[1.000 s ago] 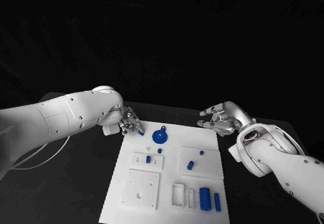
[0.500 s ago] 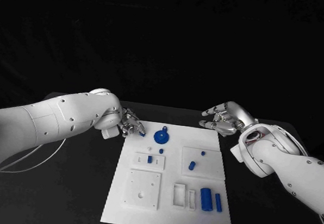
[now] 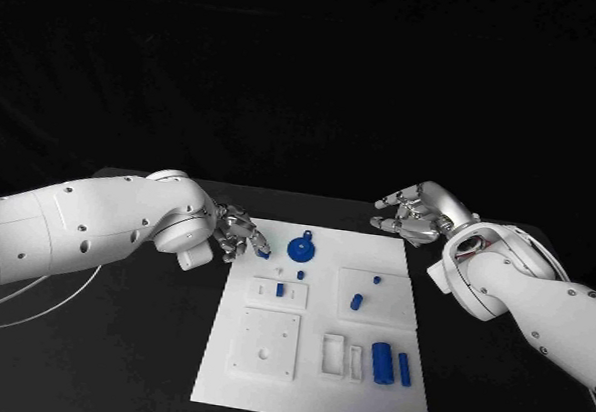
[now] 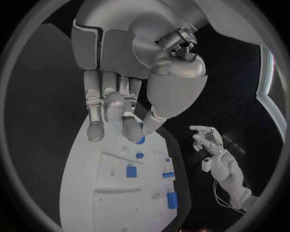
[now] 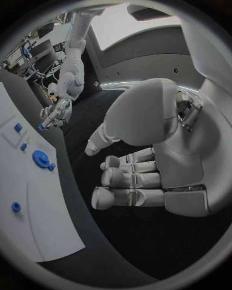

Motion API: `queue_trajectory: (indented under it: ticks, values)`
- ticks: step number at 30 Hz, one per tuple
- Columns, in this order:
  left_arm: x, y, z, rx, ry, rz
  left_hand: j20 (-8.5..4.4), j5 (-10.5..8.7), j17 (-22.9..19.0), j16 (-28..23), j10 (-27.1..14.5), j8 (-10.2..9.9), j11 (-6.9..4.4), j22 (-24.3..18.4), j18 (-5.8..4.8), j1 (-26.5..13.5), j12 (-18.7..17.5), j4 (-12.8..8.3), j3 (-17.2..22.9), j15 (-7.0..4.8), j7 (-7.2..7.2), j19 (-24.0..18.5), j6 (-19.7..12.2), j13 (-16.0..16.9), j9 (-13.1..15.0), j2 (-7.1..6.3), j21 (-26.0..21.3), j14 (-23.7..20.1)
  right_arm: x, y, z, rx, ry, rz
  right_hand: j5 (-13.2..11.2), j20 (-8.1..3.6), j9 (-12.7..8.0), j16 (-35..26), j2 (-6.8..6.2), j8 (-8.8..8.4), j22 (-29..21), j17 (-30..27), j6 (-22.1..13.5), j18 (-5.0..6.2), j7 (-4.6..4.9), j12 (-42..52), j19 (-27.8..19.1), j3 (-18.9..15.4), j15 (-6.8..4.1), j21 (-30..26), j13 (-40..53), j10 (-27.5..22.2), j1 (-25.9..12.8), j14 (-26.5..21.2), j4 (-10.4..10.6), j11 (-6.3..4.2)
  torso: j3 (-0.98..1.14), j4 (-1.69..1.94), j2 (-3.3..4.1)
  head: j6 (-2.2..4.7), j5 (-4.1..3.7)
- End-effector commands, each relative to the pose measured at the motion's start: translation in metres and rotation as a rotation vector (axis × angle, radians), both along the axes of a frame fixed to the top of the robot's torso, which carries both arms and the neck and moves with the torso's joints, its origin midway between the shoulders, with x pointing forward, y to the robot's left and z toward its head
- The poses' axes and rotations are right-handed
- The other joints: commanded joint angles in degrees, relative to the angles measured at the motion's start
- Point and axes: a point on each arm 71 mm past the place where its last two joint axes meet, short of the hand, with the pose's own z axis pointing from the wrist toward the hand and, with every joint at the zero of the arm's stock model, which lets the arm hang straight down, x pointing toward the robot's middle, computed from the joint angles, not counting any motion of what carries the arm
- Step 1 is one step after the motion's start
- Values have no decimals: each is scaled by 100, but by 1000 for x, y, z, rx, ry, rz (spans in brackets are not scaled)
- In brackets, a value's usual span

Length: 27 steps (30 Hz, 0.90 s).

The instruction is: Assemble the parts on the task board

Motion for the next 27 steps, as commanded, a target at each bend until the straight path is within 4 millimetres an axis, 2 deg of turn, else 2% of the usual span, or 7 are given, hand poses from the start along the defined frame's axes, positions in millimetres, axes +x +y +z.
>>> queue_trajectory:
  ticks: [1,10,11,20,22,23,27]
  values:
    - [-5,-1,2,-15,-41,43,-16,109,60,48,116,5,-195,108,24,-11,29,-14,87,-30,-603,28,826,23,187,-76,43,26,0,0,0,-3,0,6,24,4,-9,-17,-12,-33,419,-5,-26,96,-8,-4,21,36,5,-8,-5,-21,-46,-27,2,1,0,20,-34,-36,-10]
    - [-20,0,-5,25,-102,63,-28,386,199,143,114,49,-265,108,36,-76,110,21,183,-80,-694,42,998,38,862,-188,136,82,0,-1,-2,-3,4,3,77,4,-8,-22,-18,-33,419,-8,-27,96,-7,-12,19,51,5,-7,-10,-26,-52,-29,-6,1,11,24,-30,-70,10]
    - [-22,0,-7,31,-105,64,-19,389,195,137,114,7,-269,109,42,-101,118,28,225,-78,-688,33,982,22,1080,-199,167,75,0,-1,-2,-3,4,2,77,4,-8,-22,-18,-33,419,-8,-27,96,-7,-12,19,51,5,-7,-10,-26,-52,-29,-6,1,11,28,-30,-74,9]
    - [-29,-5,-16,74,-147,63,-8,400,178,126,114,-17,-255,101,61,-101,128,39,245,-73,-711,17,1026,8,1256,-197,174,76,0,-1,-2,-2,4,2,106,3,-9,-21,-19,-33,420,-8,-27,95,-6,-13,20,61,5,-4,-10,-27,-62,-29,-9,0,6,21,-17,-88,25]
    - [-30,-7,-19,80,-148,61,28,389,189,136,116,-15,-235,103,68,-104,145,43,242,-51,-714,4,1049,11,1267,-196,171,78,0,-1,-2,-2,4,3,116,3,-9,-17,-21,-33,420,-5,-27,95,-6,-9,21,65,4,-1,-8,-24,-63,-27,-11,0,9,21,-16,-101,24]
    - [-30,-8,-20,82,-147,59,88,387,188,142,113,-20,-206,104,124,-99,194,39,232,-17,-708,-2,1061,11,1297,-195,174,80,0,-1,-2,-2,4,3,116,3,-9,-17,-21,-33,420,-5,-27,95,-6,-9,21,65,4,-1,-8,-24,-63,-27,-11,0,8,19,-16,-102,23]
    - [-32,-11,-26,87,-140,52,101,387,184,137,116,-19,-209,103,141,-104,180,42,232,-27,-711,-3,1065,-5,1302,-191,177,76,0,-1,-2,-2,4,3,130,3,-8,-17,-20,-32,420,-5,-25,95,-7,-6,20,70,3,-3,-5,-23,-64,-26,-13,0,7,16,-12,-118,17]
